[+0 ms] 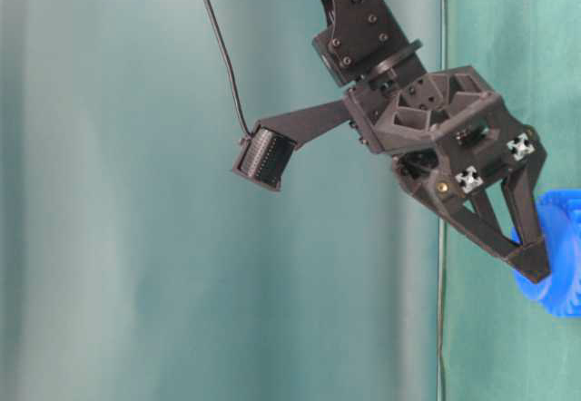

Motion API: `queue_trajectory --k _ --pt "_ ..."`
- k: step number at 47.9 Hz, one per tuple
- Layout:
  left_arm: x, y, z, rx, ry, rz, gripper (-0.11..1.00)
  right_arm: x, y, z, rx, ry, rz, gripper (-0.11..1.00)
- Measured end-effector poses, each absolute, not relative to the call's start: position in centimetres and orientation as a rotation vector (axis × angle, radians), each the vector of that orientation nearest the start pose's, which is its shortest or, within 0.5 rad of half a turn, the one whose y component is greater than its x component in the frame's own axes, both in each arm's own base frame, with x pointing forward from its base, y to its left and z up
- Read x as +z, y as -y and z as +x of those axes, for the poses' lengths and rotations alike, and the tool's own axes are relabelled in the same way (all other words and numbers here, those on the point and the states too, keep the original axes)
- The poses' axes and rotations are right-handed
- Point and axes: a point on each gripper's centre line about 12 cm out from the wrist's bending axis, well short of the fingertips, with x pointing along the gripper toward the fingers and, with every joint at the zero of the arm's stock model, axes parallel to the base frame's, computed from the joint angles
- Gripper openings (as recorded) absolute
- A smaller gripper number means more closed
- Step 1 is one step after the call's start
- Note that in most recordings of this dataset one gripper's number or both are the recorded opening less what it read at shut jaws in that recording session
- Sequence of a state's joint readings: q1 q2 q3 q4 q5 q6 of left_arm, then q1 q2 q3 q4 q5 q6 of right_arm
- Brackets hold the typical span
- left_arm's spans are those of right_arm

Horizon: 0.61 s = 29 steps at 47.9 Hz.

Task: Insert the shaft placed at a random location into the center hole of the medium gear at another random location.
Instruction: 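Open the right gripper to release the shaft in the gear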

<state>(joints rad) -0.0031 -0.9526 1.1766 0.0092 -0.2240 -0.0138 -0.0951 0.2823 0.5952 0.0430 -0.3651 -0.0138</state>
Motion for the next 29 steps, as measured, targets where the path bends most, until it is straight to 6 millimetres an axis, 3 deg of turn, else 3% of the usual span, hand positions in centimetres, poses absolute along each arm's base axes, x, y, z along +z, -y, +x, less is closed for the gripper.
queue_trajectory --k 18,29 --pt "28.3 0.1 20.1 -0.007 -0.002 -0.003 0.00 16.1 4.3 42.9 -0.112 -0.434 0.041 0.86" --pt "28.3 0.1 20.1 -0.007 -0.002 -0.005 0.00 18.0 4.2 42.6 -0.110 -0.407 0.040 0.86"
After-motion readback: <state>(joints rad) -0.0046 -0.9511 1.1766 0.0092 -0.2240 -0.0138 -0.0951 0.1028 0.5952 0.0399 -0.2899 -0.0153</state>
